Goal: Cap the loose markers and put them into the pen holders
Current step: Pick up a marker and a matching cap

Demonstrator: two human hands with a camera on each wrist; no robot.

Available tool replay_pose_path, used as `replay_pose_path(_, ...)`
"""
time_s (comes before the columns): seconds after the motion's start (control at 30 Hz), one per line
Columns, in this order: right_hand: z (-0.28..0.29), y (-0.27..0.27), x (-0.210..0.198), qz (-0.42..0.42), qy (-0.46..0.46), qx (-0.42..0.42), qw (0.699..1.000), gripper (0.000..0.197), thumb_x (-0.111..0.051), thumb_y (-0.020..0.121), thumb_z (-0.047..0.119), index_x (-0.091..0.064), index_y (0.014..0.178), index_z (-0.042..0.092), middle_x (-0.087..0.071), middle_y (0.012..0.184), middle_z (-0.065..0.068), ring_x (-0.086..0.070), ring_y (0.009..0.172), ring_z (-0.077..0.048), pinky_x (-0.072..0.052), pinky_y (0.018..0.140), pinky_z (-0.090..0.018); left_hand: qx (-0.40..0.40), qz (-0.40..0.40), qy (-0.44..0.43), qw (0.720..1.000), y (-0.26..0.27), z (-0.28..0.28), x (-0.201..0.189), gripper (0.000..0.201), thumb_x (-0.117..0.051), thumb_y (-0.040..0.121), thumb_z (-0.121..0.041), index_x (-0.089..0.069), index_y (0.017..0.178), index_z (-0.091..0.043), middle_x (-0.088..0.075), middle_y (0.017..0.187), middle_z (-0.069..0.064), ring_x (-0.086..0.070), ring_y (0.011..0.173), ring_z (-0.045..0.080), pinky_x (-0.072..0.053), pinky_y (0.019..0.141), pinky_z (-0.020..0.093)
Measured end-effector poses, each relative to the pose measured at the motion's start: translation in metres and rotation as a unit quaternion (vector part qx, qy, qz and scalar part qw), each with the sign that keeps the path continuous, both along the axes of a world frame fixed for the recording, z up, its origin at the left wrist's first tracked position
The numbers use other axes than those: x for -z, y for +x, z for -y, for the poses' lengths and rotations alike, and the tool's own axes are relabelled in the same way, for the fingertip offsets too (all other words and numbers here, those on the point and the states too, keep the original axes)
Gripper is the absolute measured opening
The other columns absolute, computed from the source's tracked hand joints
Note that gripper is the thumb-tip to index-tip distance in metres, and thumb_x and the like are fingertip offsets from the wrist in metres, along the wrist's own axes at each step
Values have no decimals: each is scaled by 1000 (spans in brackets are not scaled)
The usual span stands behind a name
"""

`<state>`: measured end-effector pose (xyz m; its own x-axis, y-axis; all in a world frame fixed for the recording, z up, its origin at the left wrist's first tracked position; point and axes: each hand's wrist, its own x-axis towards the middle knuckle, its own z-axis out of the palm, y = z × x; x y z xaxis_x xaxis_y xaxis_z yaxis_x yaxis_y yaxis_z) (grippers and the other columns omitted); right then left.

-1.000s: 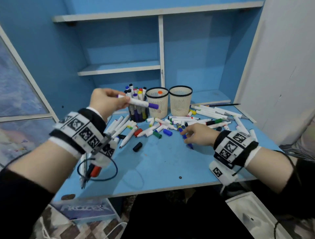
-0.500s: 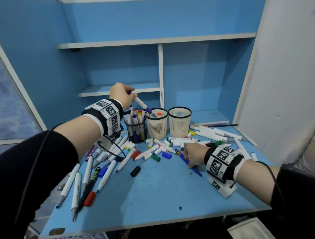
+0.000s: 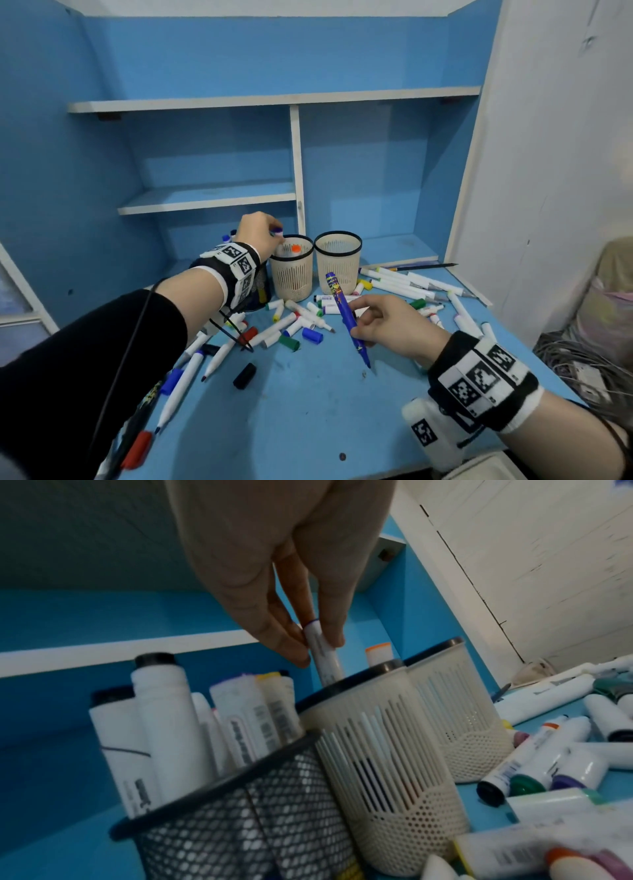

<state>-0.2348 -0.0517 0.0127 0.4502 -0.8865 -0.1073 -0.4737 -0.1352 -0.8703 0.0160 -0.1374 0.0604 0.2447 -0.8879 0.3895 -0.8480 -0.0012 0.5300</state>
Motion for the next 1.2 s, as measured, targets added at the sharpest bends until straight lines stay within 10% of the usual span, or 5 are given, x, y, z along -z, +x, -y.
replay_pose_path(0.37, -26, -10, 1, 198, 13, 26, 980, 32, -65, 82, -4, -61, 109, 14, -63, 78, -9, -63, 62, -13, -51, 61, -21, 49, 82, -6, 995, -5, -45, 12, 18, -68, 83, -14, -69, 101, -14, -61, 100, 3, -52, 85, 13, -42, 78, 24)
replay_pose_path(0.67, -45, -8, 42, 283, 78, 69, 953, 30, -63, 83, -6, -61, 104, 15, -68, 70, -5, -62, 63, -16, -50, 60, -22, 128, 262, 382, 877, 0, -126, 51, 34, -72, 79, -28, -67, 110, -13, -65, 106, 1, -60, 91, 15, -41, 69, 19)
replay_pose_path(0.8, -49, -3, 70, 323, 129, 109, 931, 31, -63, 83, -6, -60, 108, 11, -68, 79, -14, -61, 68, -24, -50, 67, -30, 120, 227, 416, 873, 0, -132, 65, 29, -71, 79, -18, -66, 108, -11, -67, 101, 3, -63, 61, 16, -48, 52, 17)
replay_pose_path(1.07, -51, -8, 90, 446, 183, 149, 863, 30, -56, 86, -10, -55, 112, 3, -70, 74, -12, -64, 60, -16, -52, 58, -24, 141, 231, 340, 901, -19, -119, 72, 37, -69, 81, -16, -61, 117, -17, -62, 115, 3, -59, 99, 19, -46, 80, 23)
replay_pose_path(1.2, -48, -22, 94, 502, 179, 147, 833, 73, -85, 56, 9, -52, 121, 0, -69, 78, -13, -66, 67, -19, -56, 63, -27, 155, 247, 335, 896, -24, -105, 71, 43, -64, 81, -11, -59, 122, -25, -57, 123, 1, -55, 107, 20, -48, 90, 29)
